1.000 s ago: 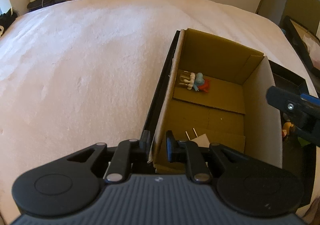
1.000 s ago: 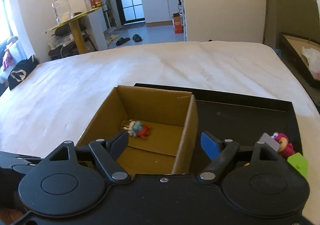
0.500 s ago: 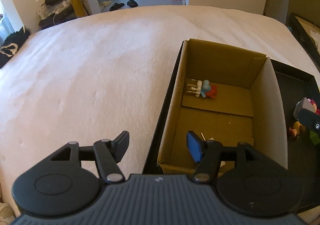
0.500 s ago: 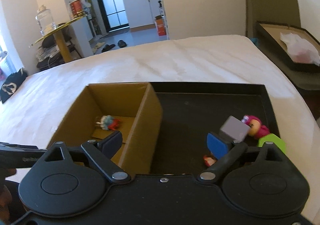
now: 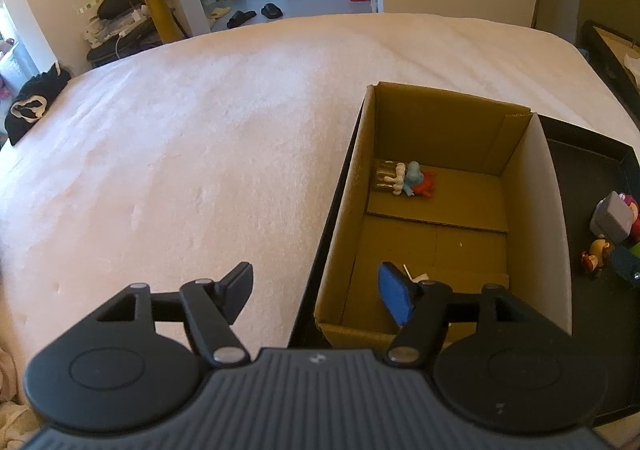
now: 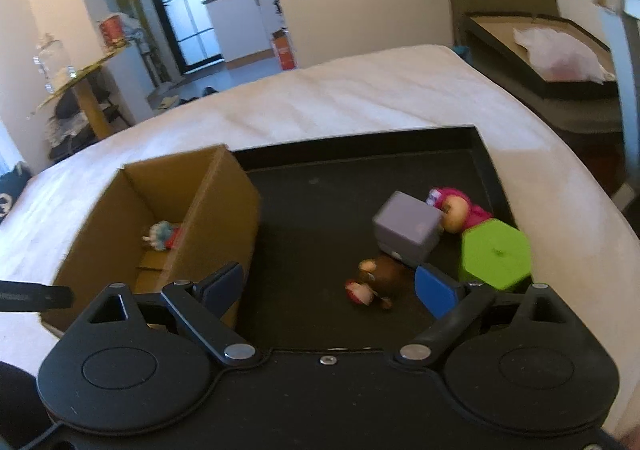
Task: Organize rigid objects
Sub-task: 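Return the right gripper to the brown monkey figure and grasp it, then lift the brown monkey figure and carry it over the box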
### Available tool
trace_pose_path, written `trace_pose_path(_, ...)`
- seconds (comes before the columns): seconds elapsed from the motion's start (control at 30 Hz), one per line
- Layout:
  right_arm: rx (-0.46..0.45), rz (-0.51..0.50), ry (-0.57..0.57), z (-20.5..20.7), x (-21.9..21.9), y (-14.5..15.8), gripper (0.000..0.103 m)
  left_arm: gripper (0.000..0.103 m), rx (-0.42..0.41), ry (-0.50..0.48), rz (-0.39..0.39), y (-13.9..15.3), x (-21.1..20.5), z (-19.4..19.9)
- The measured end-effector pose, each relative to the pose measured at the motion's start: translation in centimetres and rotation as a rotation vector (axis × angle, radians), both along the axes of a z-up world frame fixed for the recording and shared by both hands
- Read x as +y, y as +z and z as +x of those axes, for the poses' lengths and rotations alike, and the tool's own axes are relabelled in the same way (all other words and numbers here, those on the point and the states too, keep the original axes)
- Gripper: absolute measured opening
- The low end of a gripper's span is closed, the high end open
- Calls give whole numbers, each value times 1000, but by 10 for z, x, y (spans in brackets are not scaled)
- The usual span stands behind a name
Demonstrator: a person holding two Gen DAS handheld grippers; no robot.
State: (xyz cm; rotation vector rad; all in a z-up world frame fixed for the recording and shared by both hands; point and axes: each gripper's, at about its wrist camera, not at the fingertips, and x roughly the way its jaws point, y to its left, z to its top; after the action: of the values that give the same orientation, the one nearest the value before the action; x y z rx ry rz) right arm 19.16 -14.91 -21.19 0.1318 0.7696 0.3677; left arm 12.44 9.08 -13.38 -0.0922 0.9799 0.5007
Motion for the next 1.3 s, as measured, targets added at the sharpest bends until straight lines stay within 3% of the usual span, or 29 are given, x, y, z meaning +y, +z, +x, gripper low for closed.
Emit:
trace_pose_path(0.3,33,-36,-79,16,-11,-20,92,69,30,-2,77,-2,-11,5)
trace_pose_path(0.77,121,-9,-61,42,-4,-49,86,69,99,0,106,-10,-15,20)
trace_pose_path(0.87,143,11,-40,45,0,-55,72,69,108,7,107,-11,-16,22)
trace_pose_path(0.9,142,9,-24,46,1,-57,57,69,109,8,107,-10,-16,22)
trace_pose_path(0.97,116,-43,-15,47,4,-56,43,69,104,3,105,-10,-16,22)
trace_pose_path(1.07,136,17,-1,46,3,-50,42,69,101,7,113,-11,-16,21)
trace_pose_path(1.3,16,-62,86,25,19,-26,42,69,86,17,88,-8,-14,17)
